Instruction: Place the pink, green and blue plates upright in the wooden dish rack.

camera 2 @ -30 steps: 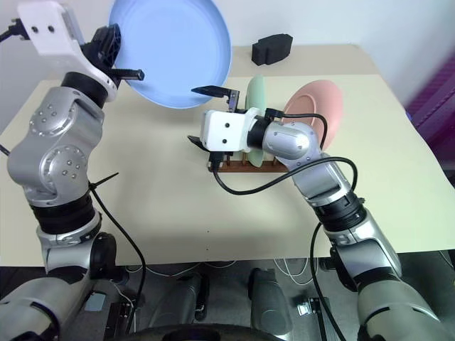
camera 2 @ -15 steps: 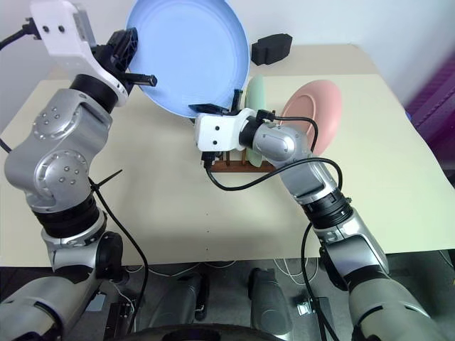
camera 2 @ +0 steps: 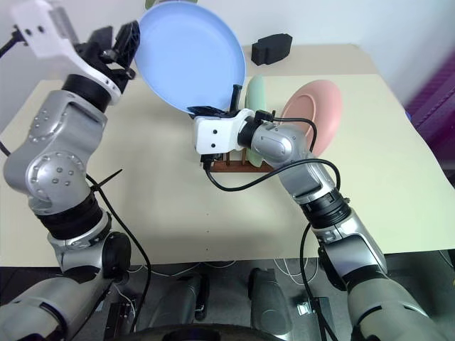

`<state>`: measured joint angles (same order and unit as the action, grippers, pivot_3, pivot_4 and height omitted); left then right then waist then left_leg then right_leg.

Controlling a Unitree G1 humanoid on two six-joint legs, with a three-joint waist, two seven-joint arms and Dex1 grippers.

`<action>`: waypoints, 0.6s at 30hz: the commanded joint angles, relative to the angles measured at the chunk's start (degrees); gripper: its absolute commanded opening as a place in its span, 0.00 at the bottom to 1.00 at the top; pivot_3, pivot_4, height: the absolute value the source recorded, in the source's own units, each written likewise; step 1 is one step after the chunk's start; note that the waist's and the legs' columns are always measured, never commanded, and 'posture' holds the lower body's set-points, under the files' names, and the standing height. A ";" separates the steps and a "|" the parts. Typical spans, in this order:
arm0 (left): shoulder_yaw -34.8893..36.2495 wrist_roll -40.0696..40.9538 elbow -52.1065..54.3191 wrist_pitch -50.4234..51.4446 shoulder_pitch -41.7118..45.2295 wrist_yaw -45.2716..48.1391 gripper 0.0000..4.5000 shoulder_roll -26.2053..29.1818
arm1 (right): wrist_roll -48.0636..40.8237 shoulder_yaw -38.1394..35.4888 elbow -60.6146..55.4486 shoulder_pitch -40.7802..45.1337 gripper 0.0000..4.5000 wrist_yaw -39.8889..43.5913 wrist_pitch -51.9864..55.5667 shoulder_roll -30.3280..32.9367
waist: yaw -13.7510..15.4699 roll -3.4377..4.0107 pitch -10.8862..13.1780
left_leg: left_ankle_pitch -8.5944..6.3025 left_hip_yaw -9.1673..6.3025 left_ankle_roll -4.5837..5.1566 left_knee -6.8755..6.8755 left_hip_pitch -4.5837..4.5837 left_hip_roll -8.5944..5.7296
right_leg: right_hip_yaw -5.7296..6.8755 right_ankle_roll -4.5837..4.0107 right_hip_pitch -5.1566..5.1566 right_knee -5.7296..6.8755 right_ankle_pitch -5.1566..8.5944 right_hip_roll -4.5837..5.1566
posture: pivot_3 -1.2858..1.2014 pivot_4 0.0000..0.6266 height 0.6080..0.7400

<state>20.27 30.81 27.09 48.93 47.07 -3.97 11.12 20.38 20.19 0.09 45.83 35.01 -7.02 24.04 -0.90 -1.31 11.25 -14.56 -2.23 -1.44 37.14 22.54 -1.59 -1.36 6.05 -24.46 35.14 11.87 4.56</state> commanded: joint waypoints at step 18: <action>0.53 -11.38 -11.88 -15.49 -22.26 15.81 0.99 23.96 | -29.45 -11.31 -8.44 2.25 0.00 0.67 6.76 -11.04 | 0.11 0.01 0.00 | 0.02 -0.05 -0.03 -0.05 -0.06 0.15 | -0.01 -0.02 0.00 0.10 0.00 0.03 | 0.52 0.24 0.93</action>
<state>21.44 20.10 13.55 35.75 25.41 9.31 34.05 -1.92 12.26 -3.59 47.67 34.92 -4.68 13.99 -0.80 -1.30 11.25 -14.54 -2.30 -1.46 37.09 22.49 -1.43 -1.36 6.03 -24.46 35.24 11.86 4.60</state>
